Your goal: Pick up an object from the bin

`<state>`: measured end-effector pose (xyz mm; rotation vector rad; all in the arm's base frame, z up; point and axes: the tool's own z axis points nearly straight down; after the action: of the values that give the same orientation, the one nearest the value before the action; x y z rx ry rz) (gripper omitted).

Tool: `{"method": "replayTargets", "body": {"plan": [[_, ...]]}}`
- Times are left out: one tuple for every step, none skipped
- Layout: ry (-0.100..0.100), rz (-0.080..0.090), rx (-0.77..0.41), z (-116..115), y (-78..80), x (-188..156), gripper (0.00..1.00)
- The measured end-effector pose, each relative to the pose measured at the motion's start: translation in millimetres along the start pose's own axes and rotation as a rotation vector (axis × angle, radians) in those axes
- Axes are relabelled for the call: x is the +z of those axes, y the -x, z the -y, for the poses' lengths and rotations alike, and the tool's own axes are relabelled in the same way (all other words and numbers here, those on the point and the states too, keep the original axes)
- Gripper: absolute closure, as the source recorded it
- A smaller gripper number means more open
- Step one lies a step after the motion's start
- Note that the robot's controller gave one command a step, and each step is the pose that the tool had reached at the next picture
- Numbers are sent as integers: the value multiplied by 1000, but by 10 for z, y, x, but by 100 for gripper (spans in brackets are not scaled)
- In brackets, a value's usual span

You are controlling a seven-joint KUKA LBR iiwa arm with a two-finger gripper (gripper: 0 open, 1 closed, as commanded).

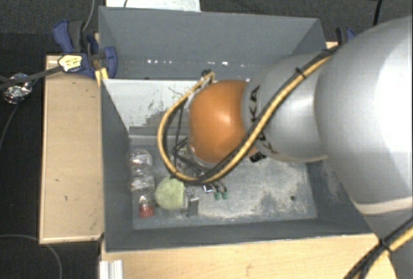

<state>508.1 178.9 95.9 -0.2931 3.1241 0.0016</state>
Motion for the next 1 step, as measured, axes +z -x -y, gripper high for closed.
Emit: {"method": "replayTargets", "body": {"plan": [[0,6,-178,-16,78,251,100]]}}
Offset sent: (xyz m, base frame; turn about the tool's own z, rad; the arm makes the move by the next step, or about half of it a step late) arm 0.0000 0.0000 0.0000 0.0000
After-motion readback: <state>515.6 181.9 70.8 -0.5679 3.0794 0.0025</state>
